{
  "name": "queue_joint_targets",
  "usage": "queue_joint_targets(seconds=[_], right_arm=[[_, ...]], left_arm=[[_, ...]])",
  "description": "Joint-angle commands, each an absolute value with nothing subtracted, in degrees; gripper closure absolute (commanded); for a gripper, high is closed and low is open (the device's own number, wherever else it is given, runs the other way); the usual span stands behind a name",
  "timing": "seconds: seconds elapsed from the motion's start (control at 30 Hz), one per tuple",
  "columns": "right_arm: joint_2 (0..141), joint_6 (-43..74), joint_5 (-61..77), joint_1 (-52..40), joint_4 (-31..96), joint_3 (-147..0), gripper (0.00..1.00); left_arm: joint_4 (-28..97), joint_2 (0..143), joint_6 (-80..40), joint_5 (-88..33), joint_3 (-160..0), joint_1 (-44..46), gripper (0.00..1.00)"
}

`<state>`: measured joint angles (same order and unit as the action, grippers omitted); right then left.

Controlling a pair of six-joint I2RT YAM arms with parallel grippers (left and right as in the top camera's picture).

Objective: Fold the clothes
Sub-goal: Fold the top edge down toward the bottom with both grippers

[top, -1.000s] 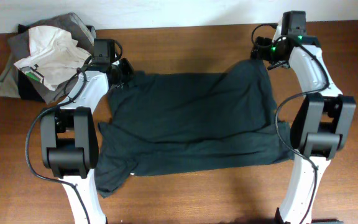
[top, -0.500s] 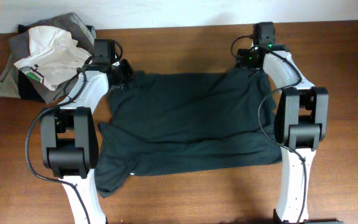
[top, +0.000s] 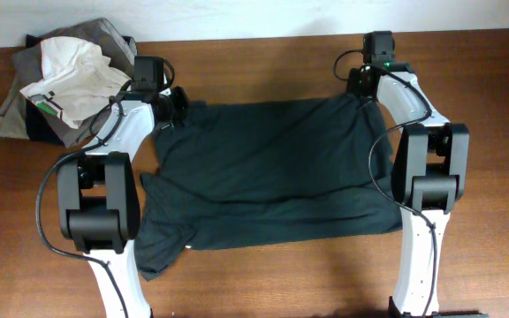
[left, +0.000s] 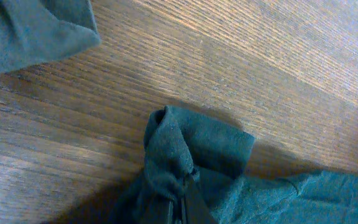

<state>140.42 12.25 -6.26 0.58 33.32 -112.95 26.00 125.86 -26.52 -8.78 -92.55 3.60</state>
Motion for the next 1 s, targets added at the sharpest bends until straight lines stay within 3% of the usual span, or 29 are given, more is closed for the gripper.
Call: queue_joint_targets(seconds=[0.0, 0.17, 0.53, 0.77, 0.97], right_arm=[[135.39, 15.4, -8.25, 1.54, 35.77, -113.62, 0.96], [129.67, 17.52, -8.01, 1.58, 42.37, -113.62, 0.96], [123.09, 29.04, -7.33, 1.58, 68.66, -113.6, 0.96], [119.37, 30.52, -3.29, 1.58, 77.71, -113.6, 0.96], [116.6, 32.05, -10.33, 1.56, 86.0, -113.56, 0.96]], left_arm=[[28.05, 119.04, -23.88, -8.58, -93.6, 3.49, 0.99], [35.48, 112.53, -22.17, -7.46, -93.6, 3.49, 0.99], [65.34, 107.9, -22.44, 0.71, -93.6, 3.2, 0.99], [75.83, 105.41, -23.07, 5.87, -93.25, 3.22, 0.99], [76.84, 105.41, -23.03, 3.22, -91.18, 3.25, 0.99]])
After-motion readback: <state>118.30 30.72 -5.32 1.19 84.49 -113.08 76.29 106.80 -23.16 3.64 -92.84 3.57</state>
